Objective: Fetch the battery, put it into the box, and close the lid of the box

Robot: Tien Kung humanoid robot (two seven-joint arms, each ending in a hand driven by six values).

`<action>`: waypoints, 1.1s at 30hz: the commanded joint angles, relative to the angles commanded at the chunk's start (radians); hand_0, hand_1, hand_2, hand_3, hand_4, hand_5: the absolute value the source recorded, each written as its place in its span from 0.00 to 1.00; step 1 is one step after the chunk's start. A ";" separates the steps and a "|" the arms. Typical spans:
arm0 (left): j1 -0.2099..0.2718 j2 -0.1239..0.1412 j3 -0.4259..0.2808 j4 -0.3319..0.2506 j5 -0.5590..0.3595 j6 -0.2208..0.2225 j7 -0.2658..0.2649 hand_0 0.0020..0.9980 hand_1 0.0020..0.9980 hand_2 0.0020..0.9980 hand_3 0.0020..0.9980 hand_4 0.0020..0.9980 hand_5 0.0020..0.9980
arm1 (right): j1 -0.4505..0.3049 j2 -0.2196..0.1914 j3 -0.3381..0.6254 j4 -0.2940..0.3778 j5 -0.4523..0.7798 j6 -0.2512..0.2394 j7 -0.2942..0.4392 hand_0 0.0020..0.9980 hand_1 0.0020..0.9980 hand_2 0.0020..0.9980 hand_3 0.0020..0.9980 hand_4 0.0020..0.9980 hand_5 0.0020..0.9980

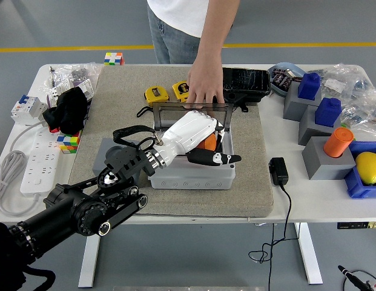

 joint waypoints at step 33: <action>0.004 -0.002 -0.012 -0.012 0.017 -0.024 -0.037 0.57 0.61 0.55 0.55 0.97 1.00 | -0.004 0.001 -0.011 0.000 0.007 0.007 -0.002 0.87 0.82 0.79 0.84 1.00 1.00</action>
